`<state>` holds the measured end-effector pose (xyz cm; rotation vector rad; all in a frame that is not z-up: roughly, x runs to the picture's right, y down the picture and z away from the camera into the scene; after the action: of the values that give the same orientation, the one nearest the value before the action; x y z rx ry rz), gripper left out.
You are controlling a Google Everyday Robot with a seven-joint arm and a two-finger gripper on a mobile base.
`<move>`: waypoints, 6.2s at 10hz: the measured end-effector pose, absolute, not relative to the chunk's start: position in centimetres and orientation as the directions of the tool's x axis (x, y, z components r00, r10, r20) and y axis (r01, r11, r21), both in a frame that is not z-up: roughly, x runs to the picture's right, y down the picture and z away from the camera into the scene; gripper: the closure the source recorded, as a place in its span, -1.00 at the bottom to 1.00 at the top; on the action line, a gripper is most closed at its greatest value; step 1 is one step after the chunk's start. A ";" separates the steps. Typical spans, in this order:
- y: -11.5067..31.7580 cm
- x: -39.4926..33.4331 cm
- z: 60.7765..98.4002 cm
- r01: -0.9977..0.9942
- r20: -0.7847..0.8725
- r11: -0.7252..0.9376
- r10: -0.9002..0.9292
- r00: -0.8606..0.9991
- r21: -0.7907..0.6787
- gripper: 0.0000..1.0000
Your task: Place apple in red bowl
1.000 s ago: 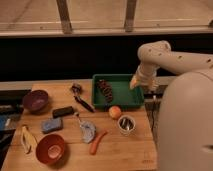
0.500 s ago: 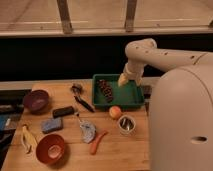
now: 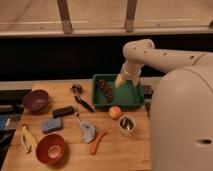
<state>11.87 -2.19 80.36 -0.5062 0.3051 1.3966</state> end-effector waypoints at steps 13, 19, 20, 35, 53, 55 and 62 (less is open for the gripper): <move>7.4 6.0 80.4 -0.966 -0.632 0.063 0.746 0.211 -0.249 -0.23; 9.4 7.1 80.8 -0.976 -0.685 0.040 0.706 0.180 -0.215 -0.23; 10.0 7.4 81.0 -0.978 -0.699 0.029 0.695 0.169 -0.207 -0.23; 14.4 6.3 87.3 -0.965 -0.791 -0.058 0.585 0.176 -0.257 0.04; -2.3 1.8 76.4 -0.826 -0.366 0.102 0.862 0.352 -0.555 1.00; -3.4 -0.4 76.9 -0.794 -0.337 0.126 0.858 0.388 -0.595 1.00; -2.9 -1.3 76.3 -0.755 -0.326 0.188 0.817 0.475 -0.629 1.00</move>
<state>-1.32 -2.89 76.34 -0.8268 -0.0891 1.1081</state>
